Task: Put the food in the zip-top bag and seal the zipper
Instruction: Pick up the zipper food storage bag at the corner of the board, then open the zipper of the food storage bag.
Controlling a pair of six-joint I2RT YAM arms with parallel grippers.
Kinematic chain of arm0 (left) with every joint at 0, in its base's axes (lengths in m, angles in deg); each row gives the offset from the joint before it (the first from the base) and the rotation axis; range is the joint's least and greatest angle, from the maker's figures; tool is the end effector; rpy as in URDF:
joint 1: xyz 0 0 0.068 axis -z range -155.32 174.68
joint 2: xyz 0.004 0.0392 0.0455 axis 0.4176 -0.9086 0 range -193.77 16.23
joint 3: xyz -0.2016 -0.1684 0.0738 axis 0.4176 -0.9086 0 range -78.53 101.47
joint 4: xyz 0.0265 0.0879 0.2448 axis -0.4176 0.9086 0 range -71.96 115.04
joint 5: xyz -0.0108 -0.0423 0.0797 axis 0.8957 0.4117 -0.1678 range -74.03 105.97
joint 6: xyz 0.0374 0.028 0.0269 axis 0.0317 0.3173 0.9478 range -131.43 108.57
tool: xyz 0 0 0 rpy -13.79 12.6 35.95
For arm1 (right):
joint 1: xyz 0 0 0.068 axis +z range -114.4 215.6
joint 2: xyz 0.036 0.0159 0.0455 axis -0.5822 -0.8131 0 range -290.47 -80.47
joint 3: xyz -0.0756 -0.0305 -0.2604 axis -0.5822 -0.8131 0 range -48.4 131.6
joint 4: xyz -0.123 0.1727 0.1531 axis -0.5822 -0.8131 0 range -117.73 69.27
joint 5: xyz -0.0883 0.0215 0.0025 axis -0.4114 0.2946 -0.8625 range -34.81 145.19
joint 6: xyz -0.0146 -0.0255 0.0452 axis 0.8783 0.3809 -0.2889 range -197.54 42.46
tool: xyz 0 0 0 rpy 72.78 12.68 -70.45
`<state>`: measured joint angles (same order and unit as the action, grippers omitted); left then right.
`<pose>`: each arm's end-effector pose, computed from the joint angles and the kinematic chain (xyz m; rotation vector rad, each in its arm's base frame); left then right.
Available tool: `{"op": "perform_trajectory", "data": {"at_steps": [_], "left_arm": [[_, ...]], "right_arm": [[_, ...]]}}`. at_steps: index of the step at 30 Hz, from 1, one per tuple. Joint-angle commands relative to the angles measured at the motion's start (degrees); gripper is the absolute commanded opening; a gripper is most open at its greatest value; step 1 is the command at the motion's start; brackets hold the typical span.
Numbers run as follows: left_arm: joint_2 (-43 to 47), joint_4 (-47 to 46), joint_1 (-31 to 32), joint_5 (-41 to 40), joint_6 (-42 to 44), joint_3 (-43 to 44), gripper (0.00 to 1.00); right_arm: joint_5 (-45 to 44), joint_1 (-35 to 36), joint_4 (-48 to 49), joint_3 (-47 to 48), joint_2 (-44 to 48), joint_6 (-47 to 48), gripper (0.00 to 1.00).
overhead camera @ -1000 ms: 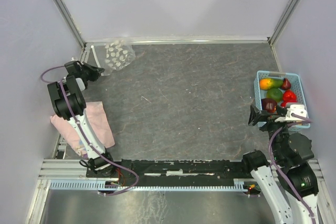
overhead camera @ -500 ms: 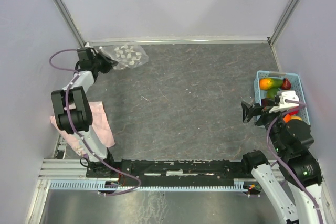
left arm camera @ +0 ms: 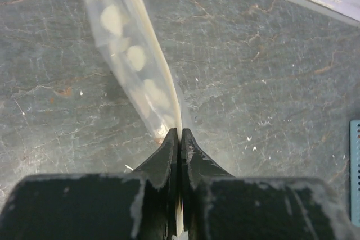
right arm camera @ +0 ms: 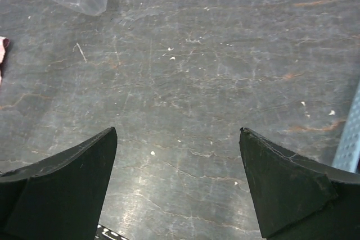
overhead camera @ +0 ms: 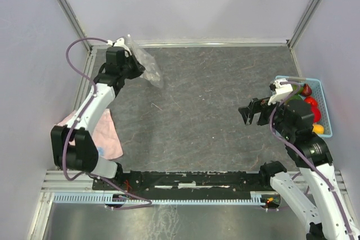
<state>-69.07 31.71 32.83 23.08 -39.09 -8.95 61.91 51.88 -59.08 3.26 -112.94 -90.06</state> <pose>0.3415 -0.0533 0.3143 -0.2831 2.1008 -0.5057 0.1066 0.0354 0.3567 -0.1435 1.9232 0.4503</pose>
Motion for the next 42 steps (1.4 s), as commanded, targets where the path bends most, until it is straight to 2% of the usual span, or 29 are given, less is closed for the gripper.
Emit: {"op": "perform_trajectory", "data": {"at_steps": [1,9,20,29,36,42], "left_arm": [[6.7,3.9,7.1,-10.6,6.2,-0.3,0.03],[11.5,6.5,20.1,-23.0,9.5,-1.5,0.03],[6.3,8.6,37.2,-29.2,18.0,0.0,0.03],[2.4,7.3,50.8,-37.4,19.3,-2.7,0.03],[0.8,5.7,56.2,-39.3,18.1,-4.4,0.03],[0.5,5.3,57.9,-39.8,18.0,-4.5,0.03]], "right_arm": [[4.7,0.1,5.3,1.5,-2.7,-2.9,0.97],[9.8,0.1,12.3,-0.2,-10.0,-7.4,0.97],[10.7,0.4,19.3,-0.5,-18.3,-14.8,0.96],[8.1,0.4,27.4,-6.0,-21.2,-25.7,0.95],[6.5,0.4,36.5,-11.8,-21.3,-33.0,0.94],[3.6,0.4,39.4,-13.0,-22.7,-34.9,0.88]]}}
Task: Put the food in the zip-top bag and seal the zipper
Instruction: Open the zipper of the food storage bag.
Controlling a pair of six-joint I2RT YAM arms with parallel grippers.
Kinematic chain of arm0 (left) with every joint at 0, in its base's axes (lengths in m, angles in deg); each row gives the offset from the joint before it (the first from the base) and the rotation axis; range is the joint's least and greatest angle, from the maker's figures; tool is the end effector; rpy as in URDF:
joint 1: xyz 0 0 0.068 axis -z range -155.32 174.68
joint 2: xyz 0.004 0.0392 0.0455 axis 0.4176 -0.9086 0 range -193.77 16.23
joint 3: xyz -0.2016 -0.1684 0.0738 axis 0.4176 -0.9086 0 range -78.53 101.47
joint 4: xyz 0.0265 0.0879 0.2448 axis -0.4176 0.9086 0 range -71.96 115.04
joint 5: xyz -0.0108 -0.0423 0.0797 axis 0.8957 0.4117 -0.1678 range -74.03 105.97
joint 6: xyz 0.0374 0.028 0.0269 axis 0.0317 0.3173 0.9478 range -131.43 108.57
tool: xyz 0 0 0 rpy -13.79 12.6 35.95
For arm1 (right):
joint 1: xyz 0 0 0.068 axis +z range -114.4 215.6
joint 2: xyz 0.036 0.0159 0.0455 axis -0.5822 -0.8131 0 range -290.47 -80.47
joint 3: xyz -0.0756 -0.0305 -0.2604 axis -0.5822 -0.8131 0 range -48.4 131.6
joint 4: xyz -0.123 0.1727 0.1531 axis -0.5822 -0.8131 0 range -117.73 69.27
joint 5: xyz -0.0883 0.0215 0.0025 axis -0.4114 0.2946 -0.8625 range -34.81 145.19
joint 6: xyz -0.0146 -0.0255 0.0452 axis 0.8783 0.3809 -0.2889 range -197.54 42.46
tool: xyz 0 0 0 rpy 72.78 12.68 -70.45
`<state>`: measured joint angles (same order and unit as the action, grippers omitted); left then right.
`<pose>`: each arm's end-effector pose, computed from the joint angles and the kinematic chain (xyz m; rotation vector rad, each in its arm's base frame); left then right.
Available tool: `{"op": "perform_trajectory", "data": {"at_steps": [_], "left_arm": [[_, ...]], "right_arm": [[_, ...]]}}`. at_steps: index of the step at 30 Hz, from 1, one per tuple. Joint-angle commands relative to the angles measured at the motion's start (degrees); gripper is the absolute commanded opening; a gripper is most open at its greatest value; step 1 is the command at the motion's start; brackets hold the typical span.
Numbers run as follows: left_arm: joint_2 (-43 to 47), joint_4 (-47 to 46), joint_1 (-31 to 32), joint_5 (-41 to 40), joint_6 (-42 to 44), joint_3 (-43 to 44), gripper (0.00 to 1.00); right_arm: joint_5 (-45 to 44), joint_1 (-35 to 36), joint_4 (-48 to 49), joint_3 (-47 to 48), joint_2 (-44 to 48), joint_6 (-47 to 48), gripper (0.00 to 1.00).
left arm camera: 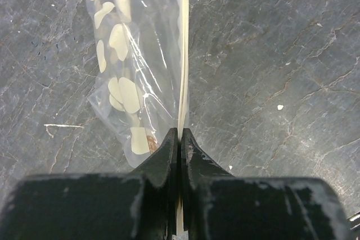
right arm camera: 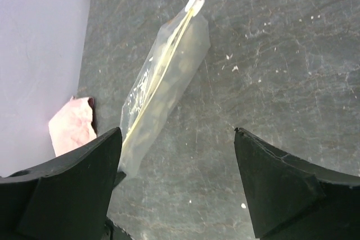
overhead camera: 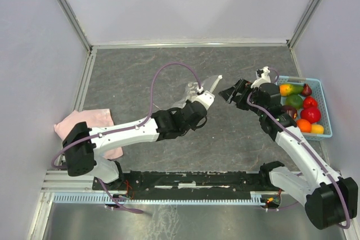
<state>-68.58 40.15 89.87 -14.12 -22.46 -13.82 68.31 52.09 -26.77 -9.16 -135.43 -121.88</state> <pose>0.1523 -0.2869 0.2782 0.7609 2.0581 -0.1348 0.2101 0.0705 0.2808 0.3384 2.0278 0.9062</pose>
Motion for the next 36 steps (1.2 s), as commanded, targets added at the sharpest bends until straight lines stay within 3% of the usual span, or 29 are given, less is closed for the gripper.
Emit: {"op": "perform_trajectory", "data": {"at_steps": [1,6,19,36], "left_arm": [[0.0,-3.2,1.0,-2.6,1.3,0.4,0.03],[-0.5,-3.4,1.9,-2.6,1.2,0.6,0.03],[-0.4,-3.4,2.4,-4.6,1.7,0.0,0.03],[-0.7,-4.5,2.7,-4.2,2.0,-0.2,0.03]], "right_arm": [[-3.6,0.2,7.8,-1.3,-0.3,-3.6,0.86],[-6.2,0.2,11.3,-4.3,-1.5,-6.1,0.81],[-2.9,0.2,23.8,-4.4,-11.6,-13.6,0.72],[-0.7,0.2,27.5,-4.0,-16.0,-15.5,0.63]]}}
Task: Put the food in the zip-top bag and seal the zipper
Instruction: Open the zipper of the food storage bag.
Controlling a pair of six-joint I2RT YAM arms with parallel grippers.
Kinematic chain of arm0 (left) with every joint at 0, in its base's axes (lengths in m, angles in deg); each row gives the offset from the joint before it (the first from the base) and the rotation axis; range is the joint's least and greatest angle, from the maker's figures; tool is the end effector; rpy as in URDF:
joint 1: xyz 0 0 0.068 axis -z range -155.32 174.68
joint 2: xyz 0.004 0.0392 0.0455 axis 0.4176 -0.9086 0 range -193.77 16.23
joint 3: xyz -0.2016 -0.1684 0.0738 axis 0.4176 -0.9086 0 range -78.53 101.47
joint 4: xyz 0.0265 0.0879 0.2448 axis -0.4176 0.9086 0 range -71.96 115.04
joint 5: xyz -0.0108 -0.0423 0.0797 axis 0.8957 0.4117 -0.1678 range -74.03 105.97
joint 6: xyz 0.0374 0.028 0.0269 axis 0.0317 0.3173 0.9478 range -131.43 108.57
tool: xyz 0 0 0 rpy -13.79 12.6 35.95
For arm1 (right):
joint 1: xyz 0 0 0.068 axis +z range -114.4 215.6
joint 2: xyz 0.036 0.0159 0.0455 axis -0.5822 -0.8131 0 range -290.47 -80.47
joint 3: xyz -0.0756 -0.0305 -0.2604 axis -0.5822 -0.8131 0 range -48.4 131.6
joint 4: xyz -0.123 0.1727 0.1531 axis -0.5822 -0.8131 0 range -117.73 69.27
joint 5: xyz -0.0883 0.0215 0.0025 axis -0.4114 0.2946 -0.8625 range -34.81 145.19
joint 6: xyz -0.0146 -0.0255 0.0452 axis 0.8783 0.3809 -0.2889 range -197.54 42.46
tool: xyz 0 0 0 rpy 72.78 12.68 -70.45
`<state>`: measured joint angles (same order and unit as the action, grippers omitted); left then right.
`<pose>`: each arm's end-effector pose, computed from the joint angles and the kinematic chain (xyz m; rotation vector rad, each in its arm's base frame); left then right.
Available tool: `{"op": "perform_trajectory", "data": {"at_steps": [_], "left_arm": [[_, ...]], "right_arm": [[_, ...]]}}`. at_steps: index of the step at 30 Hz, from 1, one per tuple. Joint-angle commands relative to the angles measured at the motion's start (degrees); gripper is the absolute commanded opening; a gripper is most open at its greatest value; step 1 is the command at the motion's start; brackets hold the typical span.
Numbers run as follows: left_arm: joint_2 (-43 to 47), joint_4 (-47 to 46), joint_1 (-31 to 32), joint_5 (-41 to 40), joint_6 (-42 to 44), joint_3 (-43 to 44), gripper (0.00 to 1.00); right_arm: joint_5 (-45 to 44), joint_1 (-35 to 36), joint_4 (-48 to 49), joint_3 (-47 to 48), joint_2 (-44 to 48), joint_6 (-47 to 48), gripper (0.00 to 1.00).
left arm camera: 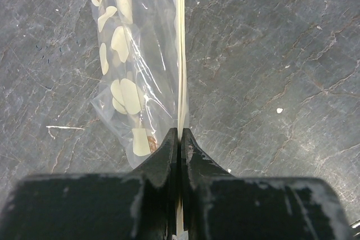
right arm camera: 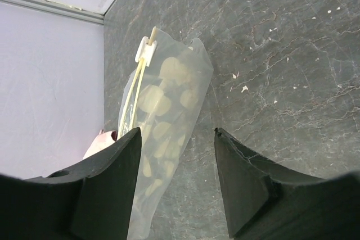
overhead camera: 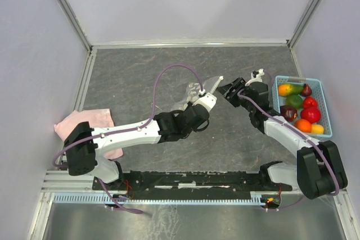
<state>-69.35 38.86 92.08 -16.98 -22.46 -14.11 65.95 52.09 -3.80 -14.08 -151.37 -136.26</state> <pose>0.1435 -0.2943 0.2748 0.7660 2.0290 -0.1128 0.2559 0.0826 0.2286 0.6122 1.9628 1.0352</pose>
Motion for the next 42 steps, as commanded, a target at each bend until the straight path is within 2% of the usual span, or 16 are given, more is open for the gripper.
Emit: {"op": "perform_trajectory", "data": {"at_steps": [1,9,15,21,31,42], "left_arm": [[-0.1,-3.2,0.5,-1.3,1.9,0.0,0.03],[-1.1,-3.2,0.5,-1.4,1.6,0.6,0.03],[-1.1,-3.3,0.6,-1.2,1.7,0.8,0.03],[-0.8,-3.3,0.6,-1.2,1.6,0.6,0.03],[-0.9,-3.5,0.6,-1.0,1.6,0.6,0.03],[-1.3,-3.5,0.6,-1.0,1.7,0.6,0.03]], "right_arm": [[1.6,0.2,4.6,0.9,0.3,-1.2,0.62],[-2.2,0.1,-0.2,-0.3,6.0,0.3,0.66],[-1.9,0.2,-0.7,0.5,5.6,0.9,0.67],[-2.3,0.2,0.0,-0.6,3.9,0.2,0.62],[-1.9,0.2,1.2,-0.8,2.4,0.1,0.47],[-0.9,0.2,2.4,-0.9,3.0,-0.5,0.47]]}}
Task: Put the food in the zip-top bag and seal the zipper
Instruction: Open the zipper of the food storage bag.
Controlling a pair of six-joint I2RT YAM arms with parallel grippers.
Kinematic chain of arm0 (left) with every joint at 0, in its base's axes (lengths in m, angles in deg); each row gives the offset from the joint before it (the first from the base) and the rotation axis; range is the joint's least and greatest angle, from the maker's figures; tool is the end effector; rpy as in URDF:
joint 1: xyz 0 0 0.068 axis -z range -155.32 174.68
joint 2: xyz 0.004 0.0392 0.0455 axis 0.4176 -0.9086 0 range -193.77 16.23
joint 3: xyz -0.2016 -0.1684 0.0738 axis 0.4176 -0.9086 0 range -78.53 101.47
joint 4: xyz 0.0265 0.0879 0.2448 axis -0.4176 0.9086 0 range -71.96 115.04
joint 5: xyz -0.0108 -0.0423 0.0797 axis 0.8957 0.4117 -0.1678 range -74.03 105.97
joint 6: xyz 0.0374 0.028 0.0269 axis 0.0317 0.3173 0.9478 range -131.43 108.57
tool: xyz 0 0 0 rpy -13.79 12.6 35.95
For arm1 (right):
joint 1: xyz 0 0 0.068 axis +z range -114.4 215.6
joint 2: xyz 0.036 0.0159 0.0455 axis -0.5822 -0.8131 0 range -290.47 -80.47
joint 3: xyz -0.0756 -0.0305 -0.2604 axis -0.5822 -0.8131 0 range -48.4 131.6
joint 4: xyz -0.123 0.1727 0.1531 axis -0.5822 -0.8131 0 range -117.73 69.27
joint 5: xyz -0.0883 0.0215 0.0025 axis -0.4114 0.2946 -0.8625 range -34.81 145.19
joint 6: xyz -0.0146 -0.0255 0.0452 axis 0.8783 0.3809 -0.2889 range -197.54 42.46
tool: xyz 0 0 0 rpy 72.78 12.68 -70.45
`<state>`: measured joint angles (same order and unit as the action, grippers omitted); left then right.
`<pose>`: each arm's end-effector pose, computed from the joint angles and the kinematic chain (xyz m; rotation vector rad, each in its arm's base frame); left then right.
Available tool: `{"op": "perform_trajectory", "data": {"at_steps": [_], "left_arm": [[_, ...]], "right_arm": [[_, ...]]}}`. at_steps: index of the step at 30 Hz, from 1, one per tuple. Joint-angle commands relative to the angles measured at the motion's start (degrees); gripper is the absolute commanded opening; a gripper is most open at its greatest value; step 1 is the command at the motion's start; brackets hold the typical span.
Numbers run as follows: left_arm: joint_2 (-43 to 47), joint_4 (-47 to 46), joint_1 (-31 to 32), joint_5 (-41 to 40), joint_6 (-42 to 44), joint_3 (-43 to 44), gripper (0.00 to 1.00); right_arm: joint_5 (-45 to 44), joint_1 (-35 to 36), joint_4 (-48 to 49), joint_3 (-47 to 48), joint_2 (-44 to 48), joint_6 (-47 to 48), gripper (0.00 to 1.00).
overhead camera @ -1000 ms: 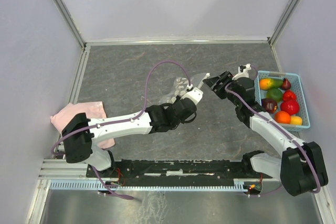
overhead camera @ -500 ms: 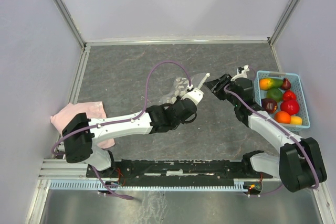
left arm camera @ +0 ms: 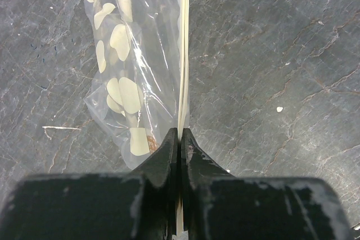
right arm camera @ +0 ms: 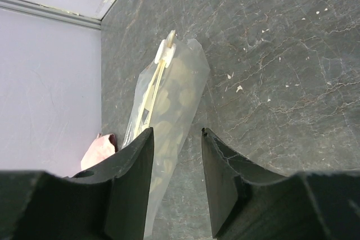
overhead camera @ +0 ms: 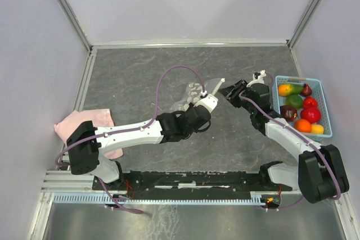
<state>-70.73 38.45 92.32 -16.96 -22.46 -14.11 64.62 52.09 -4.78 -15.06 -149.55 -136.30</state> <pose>0.1439 -0.2989 0.2679 0.7808 2.0368 -0.1023 0.2500 0.0800 0.2288 0.6286 1.9553 1.0137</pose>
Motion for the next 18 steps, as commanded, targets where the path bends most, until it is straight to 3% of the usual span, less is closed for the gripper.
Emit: {"op": "perform_trajectory", "data": {"at_steps": [1,18], "left_arm": [[0.0,-3.0,0.4,-1.1,1.7,0.6,0.03],[0.1,-3.0,0.4,-1.1,1.3,0.8,0.03]], "right_arm": [[0.4,0.2,3.4,0.0,1.5,-0.5,0.48],[-0.6,0.2,2.0,-0.4,2.7,-0.4,0.49]]}}
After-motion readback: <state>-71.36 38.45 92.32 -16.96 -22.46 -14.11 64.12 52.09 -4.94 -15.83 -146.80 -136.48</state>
